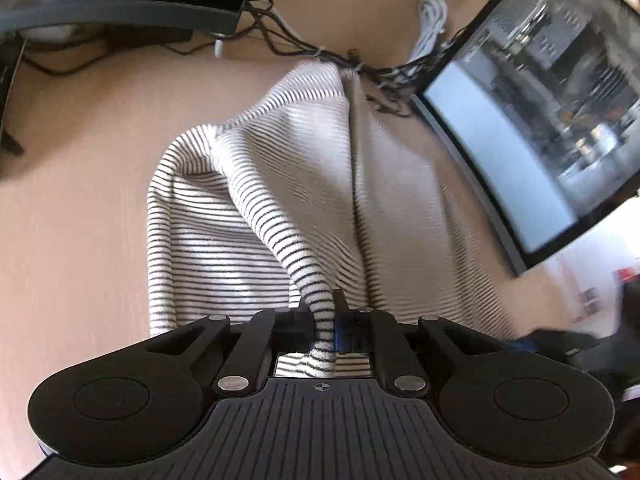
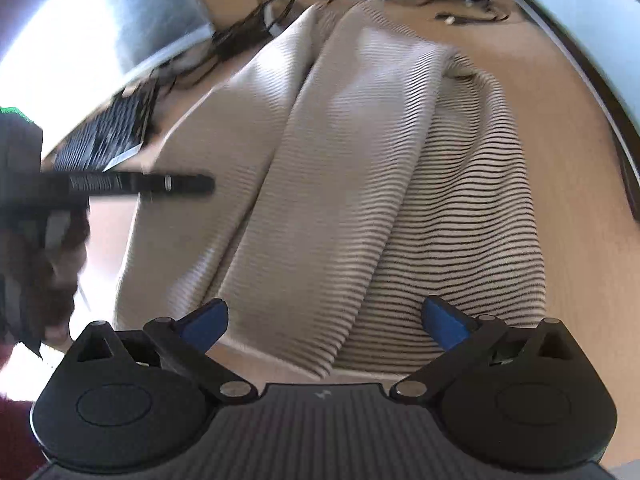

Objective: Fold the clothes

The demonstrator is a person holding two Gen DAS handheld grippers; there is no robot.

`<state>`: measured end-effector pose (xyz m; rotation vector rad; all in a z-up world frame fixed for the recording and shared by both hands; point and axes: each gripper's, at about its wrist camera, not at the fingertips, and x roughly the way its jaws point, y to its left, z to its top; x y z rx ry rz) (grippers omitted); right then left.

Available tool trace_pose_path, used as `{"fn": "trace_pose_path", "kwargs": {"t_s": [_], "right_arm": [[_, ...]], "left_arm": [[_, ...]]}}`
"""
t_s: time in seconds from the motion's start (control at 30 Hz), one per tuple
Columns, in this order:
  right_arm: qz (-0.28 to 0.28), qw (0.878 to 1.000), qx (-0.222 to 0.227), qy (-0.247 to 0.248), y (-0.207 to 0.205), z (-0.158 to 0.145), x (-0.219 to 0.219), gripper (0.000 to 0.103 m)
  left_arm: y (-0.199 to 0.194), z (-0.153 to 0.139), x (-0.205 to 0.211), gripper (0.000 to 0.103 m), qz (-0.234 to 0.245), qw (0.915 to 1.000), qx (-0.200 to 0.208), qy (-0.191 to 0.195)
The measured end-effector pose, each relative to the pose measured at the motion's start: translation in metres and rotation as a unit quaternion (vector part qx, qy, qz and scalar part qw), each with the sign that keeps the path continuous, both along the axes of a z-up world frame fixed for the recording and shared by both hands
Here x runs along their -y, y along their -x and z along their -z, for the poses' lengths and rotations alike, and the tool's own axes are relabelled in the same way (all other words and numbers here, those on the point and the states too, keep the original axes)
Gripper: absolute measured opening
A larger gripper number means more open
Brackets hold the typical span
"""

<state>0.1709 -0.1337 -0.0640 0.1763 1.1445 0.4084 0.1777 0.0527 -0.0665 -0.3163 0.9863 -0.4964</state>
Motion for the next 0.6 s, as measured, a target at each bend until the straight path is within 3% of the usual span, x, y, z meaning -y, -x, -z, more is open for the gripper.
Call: {"fn": "trace_pose_path", "kwargs": {"t_s": [0.1, 0.17, 0.23, 0.3, 0.37, 0.4, 0.47, 0.5, 0.6], "right_arm": [[-0.006, 1.0, -0.01, -0.01, 0.006, -0.01, 0.007, 0.103], [0.02, 0.999, 0.033, -0.011, 0.002, -0.023, 0.015, 0.103], [0.07, 0.994, 0.079, 0.008, -0.011, -0.031, 0.021, 0.103], [0.117, 0.988, 0.095, 0.014, -0.027, -0.03, 0.025, 0.103], [0.147, 0.984, 0.096, 0.016, -0.041, -0.023, 0.027, 0.103], [0.155, 0.983, 0.095, 0.018, -0.046, -0.019, 0.026, 0.103], [0.148, 0.985, 0.091, 0.02, -0.052, -0.01, 0.018, 0.103], [0.138, 0.986, 0.088, 0.021, -0.056, -0.006, 0.012, 0.103], [0.095, 0.991, 0.084, 0.04, -0.059, 0.005, -0.008, 0.103]], "left_arm": [[0.015, -0.017, -0.009, 0.01, 0.002, 0.9996, 0.021, 0.02], [0.018, -0.022, -0.009, 0.018, 0.011, 0.9989, 0.039, 0.023], [0.016, -0.02, -0.004, 0.059, 0.017, 0.9988, 0.039, 0.027], [0.012, -0.014, 0.006, 0.071, 0.023, 0.999, 0.025, 0.027], [0.007, -0.006, 0.019, 0.071, 0.026, 0.9994, 0.018, 0.015], [0.005, -0.003, 0.025, 0.068, 0.021, 0.9996, 0.017, 0.006], [-0.001, 0.002, 0.035, 0.036, 0.01, 0.9997, 0.016, -0.014], [-0.003, 0.003, 0.039, 0.01, 0.002, 0.9996, 0.016, -0.022], [-0.008, -0.009, 0.021, 0.006, -0.05, 0.9985, 0.024, -0.003]]}}
